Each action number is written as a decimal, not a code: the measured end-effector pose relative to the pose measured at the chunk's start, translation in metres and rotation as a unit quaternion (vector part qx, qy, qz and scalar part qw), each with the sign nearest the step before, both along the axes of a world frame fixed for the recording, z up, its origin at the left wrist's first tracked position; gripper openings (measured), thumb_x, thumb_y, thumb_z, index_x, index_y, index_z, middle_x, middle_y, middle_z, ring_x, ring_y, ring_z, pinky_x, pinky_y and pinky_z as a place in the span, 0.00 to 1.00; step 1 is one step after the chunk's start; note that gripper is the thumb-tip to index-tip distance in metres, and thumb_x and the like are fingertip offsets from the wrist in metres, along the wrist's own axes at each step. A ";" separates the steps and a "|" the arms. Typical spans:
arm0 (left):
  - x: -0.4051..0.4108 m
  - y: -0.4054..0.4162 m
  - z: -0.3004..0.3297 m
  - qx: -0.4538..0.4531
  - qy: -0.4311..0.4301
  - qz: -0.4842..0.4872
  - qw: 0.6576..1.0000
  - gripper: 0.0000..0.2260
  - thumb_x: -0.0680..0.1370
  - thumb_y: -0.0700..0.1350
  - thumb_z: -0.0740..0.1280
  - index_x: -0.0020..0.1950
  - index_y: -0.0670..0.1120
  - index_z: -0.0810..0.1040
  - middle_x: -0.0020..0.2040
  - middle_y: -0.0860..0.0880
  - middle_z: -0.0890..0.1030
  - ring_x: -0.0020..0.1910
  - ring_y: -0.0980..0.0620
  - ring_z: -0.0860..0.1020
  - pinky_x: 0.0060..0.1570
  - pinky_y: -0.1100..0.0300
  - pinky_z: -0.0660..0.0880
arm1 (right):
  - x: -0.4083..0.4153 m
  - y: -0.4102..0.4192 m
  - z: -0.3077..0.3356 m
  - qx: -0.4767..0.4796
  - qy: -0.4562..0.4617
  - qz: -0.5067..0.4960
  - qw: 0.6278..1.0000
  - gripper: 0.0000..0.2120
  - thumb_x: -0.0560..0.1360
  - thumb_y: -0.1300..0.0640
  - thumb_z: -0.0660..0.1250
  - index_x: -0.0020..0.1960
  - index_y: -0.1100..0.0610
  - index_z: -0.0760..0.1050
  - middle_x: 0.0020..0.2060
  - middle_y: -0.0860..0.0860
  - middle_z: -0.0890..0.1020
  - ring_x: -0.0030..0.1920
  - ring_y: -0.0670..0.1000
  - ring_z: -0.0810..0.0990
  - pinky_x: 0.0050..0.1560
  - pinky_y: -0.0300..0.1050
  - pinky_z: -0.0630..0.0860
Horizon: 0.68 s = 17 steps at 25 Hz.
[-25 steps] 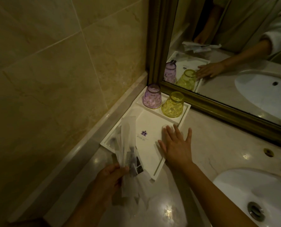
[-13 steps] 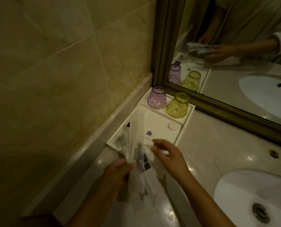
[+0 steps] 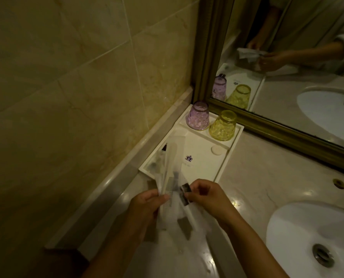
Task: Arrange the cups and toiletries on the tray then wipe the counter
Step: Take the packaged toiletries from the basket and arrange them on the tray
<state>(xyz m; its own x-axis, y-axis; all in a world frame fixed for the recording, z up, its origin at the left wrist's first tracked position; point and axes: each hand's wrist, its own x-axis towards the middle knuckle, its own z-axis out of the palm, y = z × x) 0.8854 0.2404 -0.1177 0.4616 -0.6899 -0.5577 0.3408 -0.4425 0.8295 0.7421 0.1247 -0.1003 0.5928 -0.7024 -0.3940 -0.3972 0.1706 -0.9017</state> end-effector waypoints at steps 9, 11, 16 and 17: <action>0.021 0.025 -0.014 0.056 0.054 0.081 0.994 0.10 0.70 0.42 0.71 0.51 0.44 0.80 0.51 0.38 0.82 0.50 0.35 0.80 0.49 0.37 0.77 | 0.060 -0.063 -0.030 0.025 0.043 -0.234 0.971 0.08 0.68 0.61 0.72 0.37 0.56 0.72 0.35 0.54 0.79 0.32 0.52 0.78 0.41 0.52 0.80; 0.021 0.028 -0.013 0.051 0.059 0.084 0.993 0.10 0.70 0.41 0.71 0.51 0.44 0.81 0.50 0.40 0.83 0.49 0.38 0.81 0.51 0.38 0.77 | 0.075 -0.065 -0.040 0.001 0.049 -0.253 0.966 0.10 0.67 0.59 0.73 0.39 0.55 0.71 0.37 0.55 0.80 0.30 0.51 0.77 0.41 0.52 0.79; 0.028 0.031 -0.015 0.022 0.080 0.104 0.991 0.08 0.70 0.40 0.71 0.49 0.44 0.82 0.45 0.42 0.85 0.47 0.42 0.83 0.50 0.44 0.78 | 0.071 -0.060 -0.060 -0.314 0.211 -0.066 0.923 0.22 0.71 0.48 0.68 0.60 0.55 0.68 0.49 0.57 0.81 0.47 0.58 0.80 0.44 0.51 0.76; 0.028 0.031 -0.016 0.017 0.077 0.108 0.991 0.08 0.70 0.40 0.71 0.48 0.45 0.82 0.43 0.44 0.86 0.46 0.43 0.83 0.48 0.46 0.79 | 0.065 -0.060 -0.065 -0.415 0.249 -0.026 0.875 0.25 0.71 0.46 0.66 0.64 0.54 0.67 0.56 0.57 0.79 0.54 0.59 0.77 0.50 0.54 0.74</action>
